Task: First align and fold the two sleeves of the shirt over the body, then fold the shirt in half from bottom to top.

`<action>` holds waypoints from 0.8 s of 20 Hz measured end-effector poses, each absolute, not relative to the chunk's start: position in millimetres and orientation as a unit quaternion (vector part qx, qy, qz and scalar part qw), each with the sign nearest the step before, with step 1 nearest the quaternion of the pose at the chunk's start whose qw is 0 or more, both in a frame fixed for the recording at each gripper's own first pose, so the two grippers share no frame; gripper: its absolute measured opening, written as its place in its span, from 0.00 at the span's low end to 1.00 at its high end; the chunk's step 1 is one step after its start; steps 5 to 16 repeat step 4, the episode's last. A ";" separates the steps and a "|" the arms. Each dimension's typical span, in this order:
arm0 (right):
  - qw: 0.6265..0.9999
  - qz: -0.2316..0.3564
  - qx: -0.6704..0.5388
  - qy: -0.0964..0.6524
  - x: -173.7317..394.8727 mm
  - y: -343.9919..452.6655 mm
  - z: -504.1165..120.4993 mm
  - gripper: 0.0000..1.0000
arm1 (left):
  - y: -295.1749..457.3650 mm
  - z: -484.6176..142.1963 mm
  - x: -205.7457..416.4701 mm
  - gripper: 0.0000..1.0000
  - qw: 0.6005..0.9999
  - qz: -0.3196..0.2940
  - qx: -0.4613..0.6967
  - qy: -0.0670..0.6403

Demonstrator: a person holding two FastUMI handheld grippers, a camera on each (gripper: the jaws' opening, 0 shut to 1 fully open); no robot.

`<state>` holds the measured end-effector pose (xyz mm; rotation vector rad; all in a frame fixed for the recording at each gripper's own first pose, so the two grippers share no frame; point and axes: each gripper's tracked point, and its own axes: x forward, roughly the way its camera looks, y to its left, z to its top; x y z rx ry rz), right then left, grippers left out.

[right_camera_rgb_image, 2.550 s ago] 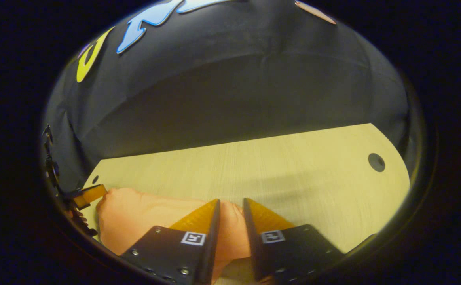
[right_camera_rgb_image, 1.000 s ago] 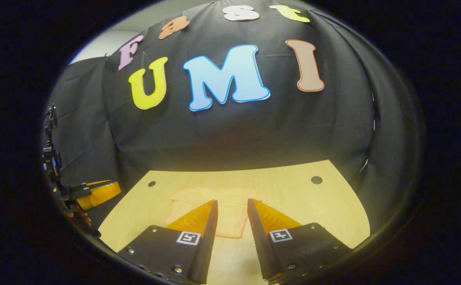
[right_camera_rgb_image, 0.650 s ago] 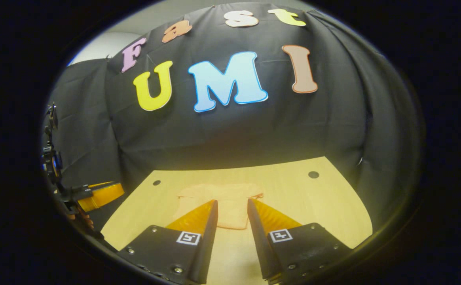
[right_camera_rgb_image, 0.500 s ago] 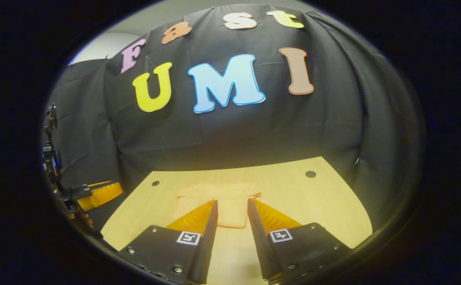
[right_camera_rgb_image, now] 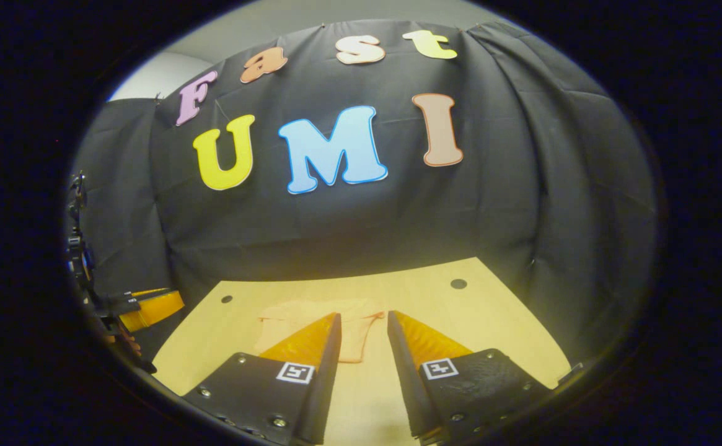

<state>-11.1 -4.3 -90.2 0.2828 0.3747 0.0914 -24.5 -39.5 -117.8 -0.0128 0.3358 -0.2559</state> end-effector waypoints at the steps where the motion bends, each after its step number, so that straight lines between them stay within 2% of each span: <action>1: 0.973 0.044 0.135 0.180 -10.1 -14.1 -88.3 0.49 | -50.1 -116.4 -25.4 0.48 0.978 -0.126 -0.005 0.164; 4: 0.978 0.048 0.124 0.159 -8.7 -46.0 -84.6 0.49 | -87.2 -108.6 -32.3 0.48 0.982 -0.115 -0.002 0.151; 16: 0.978 0.048 0.124 0.159 -8.7 -46.0 -84.6 0.49 | -87.2 -108.6 -32.3 0.48 0.982 -0.115 -0.002 0.151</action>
